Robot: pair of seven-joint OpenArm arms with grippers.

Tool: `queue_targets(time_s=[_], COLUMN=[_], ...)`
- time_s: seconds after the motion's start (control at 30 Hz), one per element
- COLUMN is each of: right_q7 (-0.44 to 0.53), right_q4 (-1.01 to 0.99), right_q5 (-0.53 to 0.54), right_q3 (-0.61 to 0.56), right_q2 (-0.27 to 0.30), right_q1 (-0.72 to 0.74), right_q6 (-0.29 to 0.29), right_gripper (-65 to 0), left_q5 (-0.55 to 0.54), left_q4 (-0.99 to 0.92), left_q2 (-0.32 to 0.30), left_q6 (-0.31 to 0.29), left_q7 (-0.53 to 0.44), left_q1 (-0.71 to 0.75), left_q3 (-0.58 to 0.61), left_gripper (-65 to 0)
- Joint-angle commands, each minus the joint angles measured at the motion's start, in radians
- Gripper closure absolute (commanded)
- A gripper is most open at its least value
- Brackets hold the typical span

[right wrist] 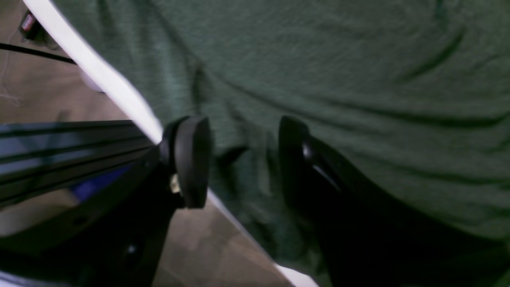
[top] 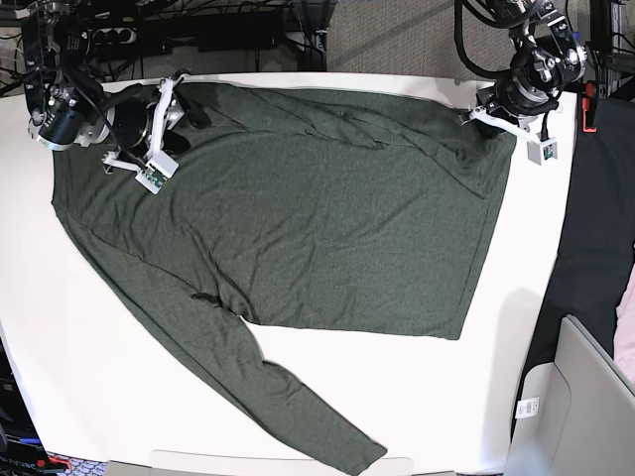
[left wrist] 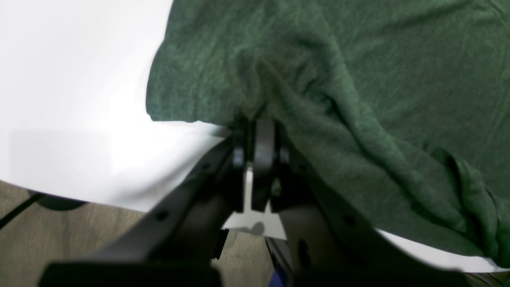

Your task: Fold the T-shirt properly

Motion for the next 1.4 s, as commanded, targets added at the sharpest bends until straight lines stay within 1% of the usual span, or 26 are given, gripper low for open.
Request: queue_targets(time_s=[0.0,0.17,0.37,0.53,0.7,0.73,0.8,0.87,0.9,1.03,1.1,1.2,1.27,1.37], right_q7=[0.0,-0.001,-0.003,-0.003,-0.003,-0.001,-0.001,0.002,0.003,0.008,0.029,0.042,0.042,0.042], right_q4=[0.019,0.019,0.018,0.016,0.014,0.014,0.014,0.013,0.013,0.013,0.013,0.014,0.014,0.013], right_q5=[0.011,0.009,0.003,-0.112,-0.189,-0.196,-0.202,-0.204,-0.204,-0.204,-0.198,-0.187,-0.15,-0.103], right_q3=[0.002,-0.007,-0.09,-0.165,-0.201,-0.204,-0.205,-0.204,-0.201,-0.196,-0.185,-0.141,-0.095,-0.035], right_q2=[0.022,0.028,0.047,0.045,0.039,0.039,0.037,0.028,0.025,0.024,0.024,0.013,-0.006,-0.01], right_q1=[-0.003,-0.029,-0.029,-0.023,-0.021,-0.021,-0.02,-0.02,-0.017,-0.001,0.006,0.012,0.023,0.045], right_q6=[0.003,0.003,0.003,0.003,0.003,0.003,0.003,0.003,0.003,0.003,0.003,0.004,0.004,0.004], right_gripper=[-25.9,-25.0,-25.0,-25.0,-24.9,-23.4,-15.7,-5.9,-2.8,-2.0,-2.0,-2.0,-2.0,-2.0], left_q5=[-0.007,-0.007,-0.007,-0.007,-0.007,-0.007,-0.007,-0.007,-0.007,-0.007,-0.007,-0.007,-0.007,-0.007], left_q4=[0.017,0.017,0.017,0.017,0.017,0.017,0.017,0.017,0.015,0.015,0.015,0.015,0.015,0.015], left_q2=[-0.008,-0.008,-0.008,-0.008,-0.008,-0.008,-0.008,-0.008,-0.008,-0.008,-0.008,-0.008,-0.008,-0.008], left_q6=[-0.002,-0.002,-0.002,-0.002,-0.002,-0.002,-0.002,-0.002,-0.002,-0.002,-0.002,-0.002,-0.002,-0.002], left_q7=[-0.008,-0.008,-0.008,-0.008,-0.008,-0.008,-0.008,-0.01,-0.01,-0.01,-0.01,-0.01,-0.01,-0.01], left_q1=[-0.001,-0.001,-0.001,-0.001,-0.001,-0.001,-0.001,-0.001,-0.001,-0.001,-0.001,-0.001,-0.001,-0.001], left_q3=[-0.002,-0.002,-0.002,-0.002,-0.002,-0.002,-0.002,-0.002,-0.002,-0.002,-0.002,-0.005,-0.006,-0.005], left_gripper=[0.0,0.0,0.0,0.0,0.0,0.0,0.0,0.0,0.0,0.0,0.0,0.0,0.0,0.0])
